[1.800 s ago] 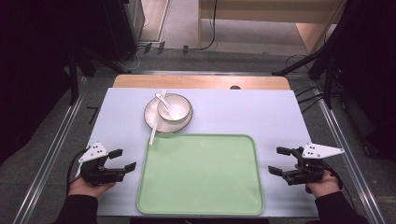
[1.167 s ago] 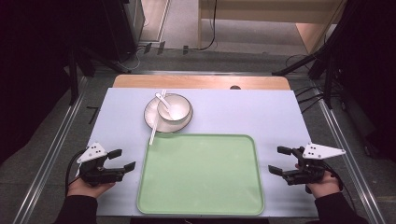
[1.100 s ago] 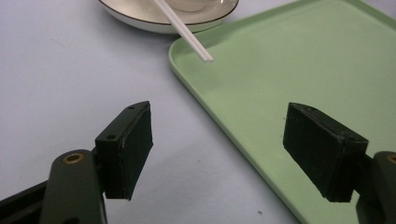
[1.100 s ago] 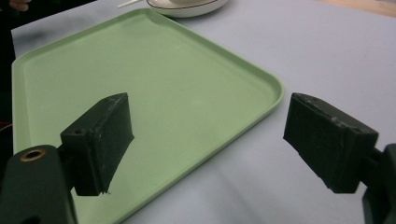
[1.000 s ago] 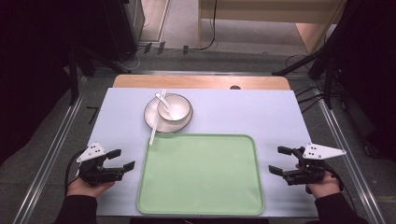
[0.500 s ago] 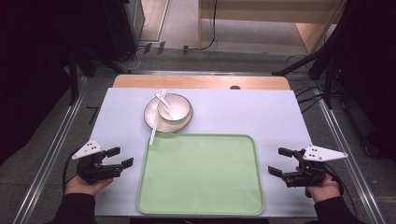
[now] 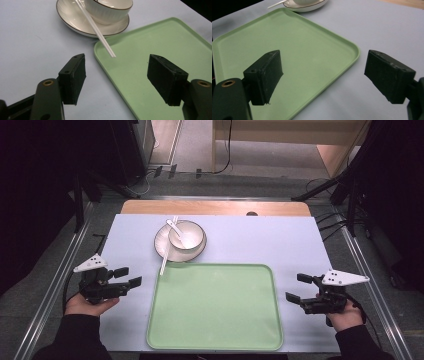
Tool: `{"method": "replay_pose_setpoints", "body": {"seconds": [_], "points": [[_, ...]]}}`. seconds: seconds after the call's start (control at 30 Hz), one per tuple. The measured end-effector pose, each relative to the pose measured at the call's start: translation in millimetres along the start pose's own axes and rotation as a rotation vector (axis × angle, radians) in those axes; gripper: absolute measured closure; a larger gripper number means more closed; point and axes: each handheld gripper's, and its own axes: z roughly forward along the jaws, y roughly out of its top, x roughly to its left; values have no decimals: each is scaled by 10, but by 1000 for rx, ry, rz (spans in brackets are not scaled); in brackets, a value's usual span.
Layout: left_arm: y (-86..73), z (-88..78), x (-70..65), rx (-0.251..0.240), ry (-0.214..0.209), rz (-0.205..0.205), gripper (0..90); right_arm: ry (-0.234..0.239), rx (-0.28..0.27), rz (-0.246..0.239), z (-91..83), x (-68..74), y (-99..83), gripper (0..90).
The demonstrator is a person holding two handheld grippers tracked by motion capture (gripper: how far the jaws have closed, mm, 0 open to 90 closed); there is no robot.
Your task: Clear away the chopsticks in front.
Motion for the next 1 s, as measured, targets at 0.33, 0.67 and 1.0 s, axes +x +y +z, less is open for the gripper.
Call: {"method": "replay_pose_setpoints", "body": {"seconds": [0.33,0.67,1.0], "points": [[228,179,28,24,6,17,366,-1,-33,8,31,-18,-86,156],[470,457,13,85,31,3,395,1,-20,-8,54,-33,-105,157],[584,702,139,69,38,-31,417,1,-33,-6,38,-38,-108,160]]}}
